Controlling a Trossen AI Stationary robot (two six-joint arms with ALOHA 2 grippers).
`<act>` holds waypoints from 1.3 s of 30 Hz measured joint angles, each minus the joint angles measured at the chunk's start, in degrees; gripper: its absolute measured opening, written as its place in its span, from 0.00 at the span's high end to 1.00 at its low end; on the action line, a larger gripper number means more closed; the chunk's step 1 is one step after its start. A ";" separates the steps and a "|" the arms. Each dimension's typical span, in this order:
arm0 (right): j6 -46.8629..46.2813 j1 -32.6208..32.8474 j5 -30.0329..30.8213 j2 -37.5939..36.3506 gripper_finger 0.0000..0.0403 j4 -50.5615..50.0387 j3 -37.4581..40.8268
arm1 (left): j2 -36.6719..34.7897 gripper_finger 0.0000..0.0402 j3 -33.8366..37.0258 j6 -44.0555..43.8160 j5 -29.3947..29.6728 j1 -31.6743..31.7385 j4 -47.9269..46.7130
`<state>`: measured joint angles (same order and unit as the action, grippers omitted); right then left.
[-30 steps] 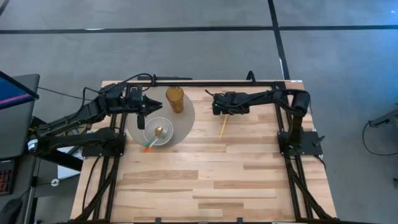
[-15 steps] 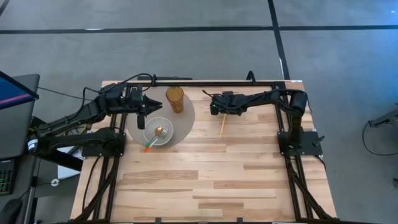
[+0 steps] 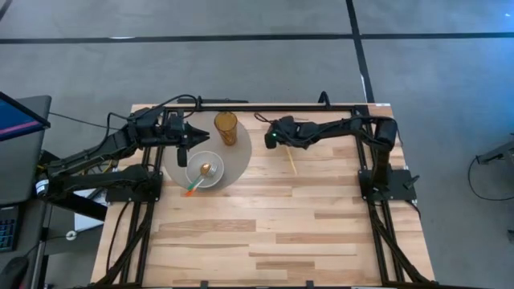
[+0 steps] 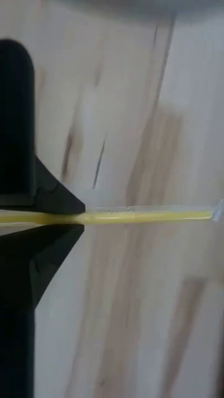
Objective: Pick & Place Utensil
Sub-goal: Put the yellow straw into the brown cup on the gray mat
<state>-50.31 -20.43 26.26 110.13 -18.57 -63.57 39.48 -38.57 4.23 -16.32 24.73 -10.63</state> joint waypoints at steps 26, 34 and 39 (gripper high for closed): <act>56.30 10.64 5.70 -13.41 0.98 63.77 -3.54 | 0.00 0.85 0.00 1.84 0.00 0.00 4.63; 51.22 4.26 -13.55 -0.03 0.96 84.91 -6.85 | 0.00 0.85 0.00 2.61 0.00 0.01 4.59; 47.83 2.00 -19.79 8.07 0.97 88.47 -14.36 | 0.00 0.85 0.00 2.62 0.00 0.00 4.55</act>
<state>-2.48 -18.42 6.47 118.20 69.90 -77.93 39.48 -38.57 6.85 -16.32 24.73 -6.09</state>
